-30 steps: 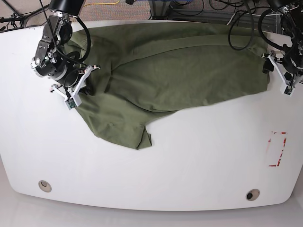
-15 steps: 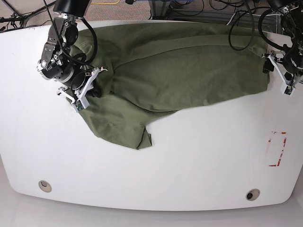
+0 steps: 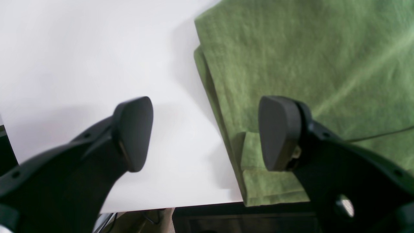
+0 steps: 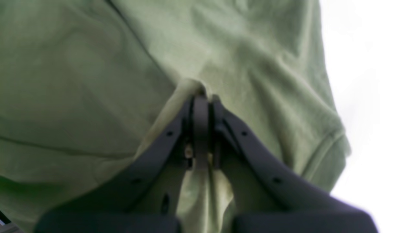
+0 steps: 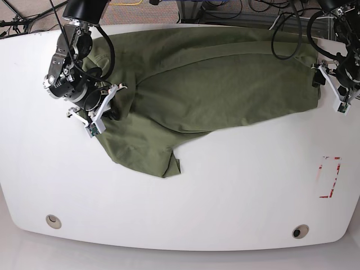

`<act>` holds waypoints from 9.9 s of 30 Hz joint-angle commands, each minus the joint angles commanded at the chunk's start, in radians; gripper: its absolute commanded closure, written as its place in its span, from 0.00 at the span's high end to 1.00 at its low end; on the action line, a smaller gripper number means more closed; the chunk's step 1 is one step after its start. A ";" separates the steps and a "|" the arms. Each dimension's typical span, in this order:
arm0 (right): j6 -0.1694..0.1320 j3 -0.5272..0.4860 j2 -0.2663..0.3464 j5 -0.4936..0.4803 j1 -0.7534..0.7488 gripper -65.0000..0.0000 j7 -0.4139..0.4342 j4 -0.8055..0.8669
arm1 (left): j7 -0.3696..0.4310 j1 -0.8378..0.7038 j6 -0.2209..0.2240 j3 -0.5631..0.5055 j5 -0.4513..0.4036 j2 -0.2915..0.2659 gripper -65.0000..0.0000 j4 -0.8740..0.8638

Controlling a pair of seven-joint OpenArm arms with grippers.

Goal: Fold the T-shirt properly

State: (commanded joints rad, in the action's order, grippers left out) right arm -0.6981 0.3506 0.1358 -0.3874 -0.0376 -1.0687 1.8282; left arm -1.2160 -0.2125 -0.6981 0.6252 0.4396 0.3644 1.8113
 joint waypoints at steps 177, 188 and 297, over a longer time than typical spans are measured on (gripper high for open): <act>0.000 0.325 -0.031 -0.198 -0.436 0.65 -0.006 0.183 | -0.123 -0.048 0.000 -0.037 0.000 -0.041 0.00 0.094; 0.000 0.325 -0.031 -0.198 -0.434 0.65 -0.006 0.183 | -0.123 0.005 0.000 -0.038 -0.017 -0.035 0.00 0.066; 0.000 0.069 -0.014 0.184 0.419 0.13 0.331 -0.750 | 0.087 0.354 0.177 0.011 -0.192 -0.087 1.00 -0.265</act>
State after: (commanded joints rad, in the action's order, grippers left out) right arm -0.6981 0.4196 0.1220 -0.2033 0.3813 -0.7373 1.0779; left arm -1.1285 0.1419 -0.5209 0.6360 0.2478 0.2770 1.5459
